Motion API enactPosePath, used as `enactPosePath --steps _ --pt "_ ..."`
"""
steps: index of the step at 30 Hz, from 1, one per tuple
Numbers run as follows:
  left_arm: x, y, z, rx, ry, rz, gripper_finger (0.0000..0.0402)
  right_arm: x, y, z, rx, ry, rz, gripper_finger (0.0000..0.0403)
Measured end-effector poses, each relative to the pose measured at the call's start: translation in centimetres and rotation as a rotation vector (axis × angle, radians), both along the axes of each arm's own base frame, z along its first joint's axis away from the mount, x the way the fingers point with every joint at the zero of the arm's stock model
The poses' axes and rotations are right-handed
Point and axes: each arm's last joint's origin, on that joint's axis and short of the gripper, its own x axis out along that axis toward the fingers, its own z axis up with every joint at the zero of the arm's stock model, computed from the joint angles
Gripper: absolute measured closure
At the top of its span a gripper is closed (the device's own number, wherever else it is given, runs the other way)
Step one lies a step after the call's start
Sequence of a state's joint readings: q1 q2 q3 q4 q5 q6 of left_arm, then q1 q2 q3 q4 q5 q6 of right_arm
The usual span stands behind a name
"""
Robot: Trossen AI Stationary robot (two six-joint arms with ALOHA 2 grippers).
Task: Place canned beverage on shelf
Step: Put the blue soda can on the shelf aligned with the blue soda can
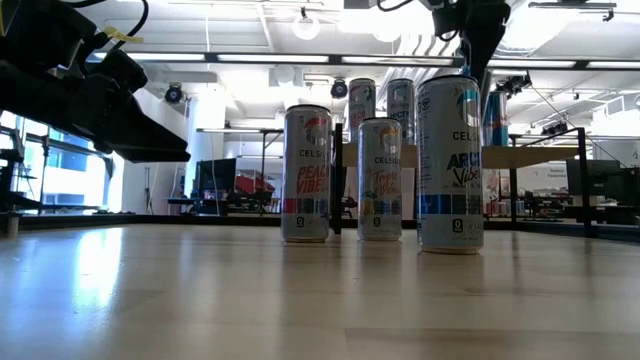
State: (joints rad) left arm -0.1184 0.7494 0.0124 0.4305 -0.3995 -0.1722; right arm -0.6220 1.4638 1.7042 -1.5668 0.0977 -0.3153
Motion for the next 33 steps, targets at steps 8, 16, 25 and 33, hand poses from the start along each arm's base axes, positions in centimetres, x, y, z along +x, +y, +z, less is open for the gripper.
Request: enactPosePath --steps 8,16,25,33 --pt "0.0 0.0 0.0 0.000 0.000 0.000 0.0096 0.0 0.0 0.1 -0.005 0.003 -0.001 0.0162" --pt "0.0 0.0 0.0 0.000 0.000 0.000 0.0096 -0.3 -0.2 1.4 -0.014 -0.071 -0.152 0.0147" --pt "0.0 0.0 0.0 0.000 0.000 0.000 0.0096 -0.3 -1.1 1.1 -0.002 -0.067 -0.198 0.0143" --pt "0.0 0.0 0.0 0.000 0.000 0.000 0.0096 -0.4 -1.6 1.0 -0.011 -0.053 -0.207 0.0143"
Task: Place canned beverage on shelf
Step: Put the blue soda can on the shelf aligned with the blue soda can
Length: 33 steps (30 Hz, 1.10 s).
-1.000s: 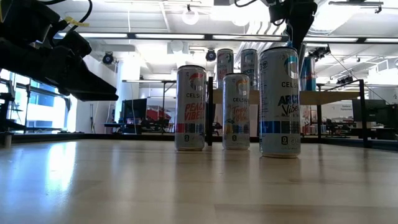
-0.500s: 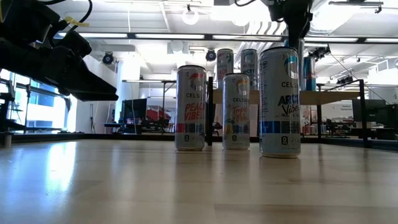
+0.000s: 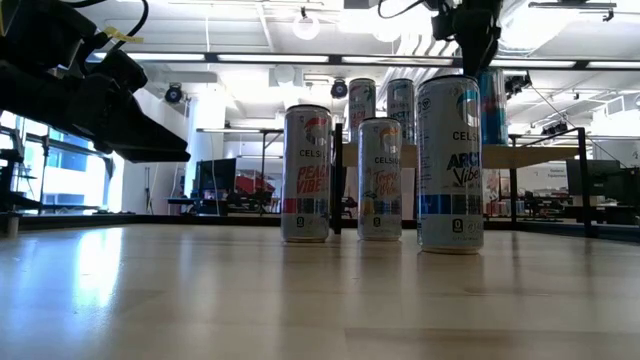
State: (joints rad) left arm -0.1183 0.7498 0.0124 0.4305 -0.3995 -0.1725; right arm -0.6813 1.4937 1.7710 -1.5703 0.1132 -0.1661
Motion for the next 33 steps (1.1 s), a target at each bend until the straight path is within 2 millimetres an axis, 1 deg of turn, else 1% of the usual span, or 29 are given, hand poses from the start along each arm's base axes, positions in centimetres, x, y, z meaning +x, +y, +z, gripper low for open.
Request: enactPosePath --steps 10,13,17,20,23,26,29,33 --pt "0.0 0.0 0.0 0.000 0.000 0.000 0.0096 -0.5 -0.4 0.2 -0.039 0.022 -0.043 0.0143" --pt "0.0 0.0 0.0 0.000 0.000 0.000 0.0096 -0.7 -0.3 1.4 -0.092 -0.003 -0.085 0.0143" --pt "0.0 0.0 0.0 0.000 0.000 0.000 0.0096 -0.9 0.4 3.4 -0.133 -0.107 -0.174 0.0143" --pt "0.0 0.0 0.0 0.000 0.000 0.000 0.0096 -1.3 1.9 4.4 -0.170 -0.152 -0.213 0.0143" --pt "0.0 0.0 0.0 0.000 0.000 0.000 0.0096 -1.5 3.7 4.1 -0.176 -0.192 -0.318 0.0142" --pt "0.0 0.0 0.0 0.000 0.000 0.000 0.0096 -2.0 6.1 3.0 -0.191 -0.223 -0.446 0.0142" --pt "0.0 0.0 0.0 0.000 0.000 0.000 0.0096 -2.7 8.6 1.1 -0.229 -0.255 -0.558 0.0142" --pt "0.0 0.0 0.0 0.000 0.000 0.000 0.0096 -3.9 11.4 -1.5 -0.315 -0.336 -0.683 0.0142"
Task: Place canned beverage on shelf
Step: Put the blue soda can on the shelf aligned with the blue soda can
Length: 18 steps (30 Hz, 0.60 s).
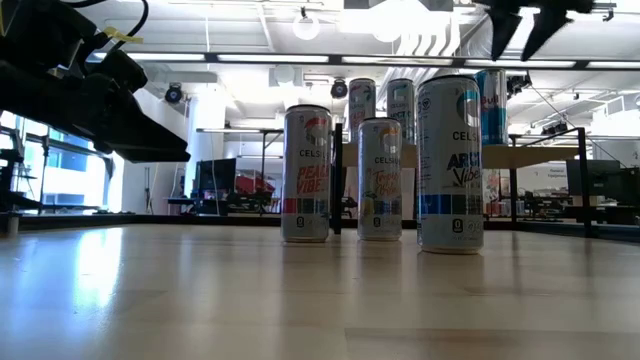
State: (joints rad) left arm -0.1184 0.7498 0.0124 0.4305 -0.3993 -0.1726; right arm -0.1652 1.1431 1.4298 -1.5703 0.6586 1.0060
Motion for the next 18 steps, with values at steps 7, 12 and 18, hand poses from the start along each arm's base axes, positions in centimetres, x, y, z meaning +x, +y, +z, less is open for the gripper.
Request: enactPosePath --steps 7,12,18 --pt "0.0 0.0 0.0 0.000 0.000 0.000 0.0096 0.2 3.2 -5.2 -0.181 -0.144 -0.069 0.0142" --pt "0.0 0.0 0.0 0.000 0.000 0.000 0.0096 0.6 4.0 -8.0 -0.311 -0.208 -0.094 0.0142" --pt "0.0 0.0 0.0 0.000 0.000 0.000 0.0096 1.2 3.5 -10.5 -0.365 -0.272 -0.153 0.0142"
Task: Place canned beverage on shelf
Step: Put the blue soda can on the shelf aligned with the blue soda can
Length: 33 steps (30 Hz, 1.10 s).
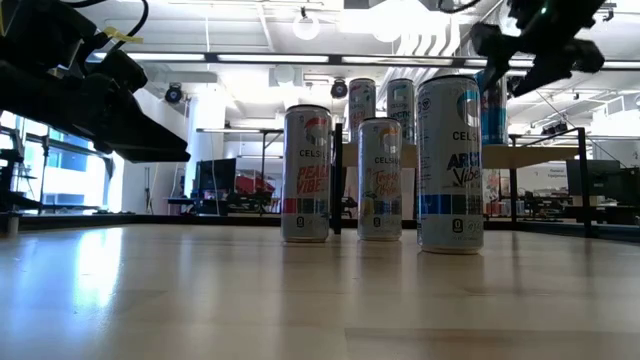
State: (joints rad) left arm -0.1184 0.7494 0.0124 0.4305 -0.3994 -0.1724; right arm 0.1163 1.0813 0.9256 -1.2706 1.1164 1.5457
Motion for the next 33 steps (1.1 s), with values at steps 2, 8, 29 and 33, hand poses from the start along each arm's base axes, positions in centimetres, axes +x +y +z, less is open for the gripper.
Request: enactPosePath --steps 2,8,29,33 --pt "0.0 0.0 0.0 0.000 0.000 0.000 0.0096 0.1 -0.3 -0.6 -0.025 -0.016 -0.020 0.0142" --pt "0.0 0.0 0.0 0.000 0.000 0.000 0.0096 0.4 -1.0 -1.4 -0.101 -0.036 -0.066 0.0143" --pt "0.0 0.0 0.0 0.000 0.000 0.000 0.0096 1.3 -3.2 -1.3 -0.161 0.012 -0.142 0.0177" --pt "0.0 0.0 0.0 0.000 0.001 0.000 0.0096 1.3 -3.3 -1.3 -0.158 0.015 -0.142 0.0207"
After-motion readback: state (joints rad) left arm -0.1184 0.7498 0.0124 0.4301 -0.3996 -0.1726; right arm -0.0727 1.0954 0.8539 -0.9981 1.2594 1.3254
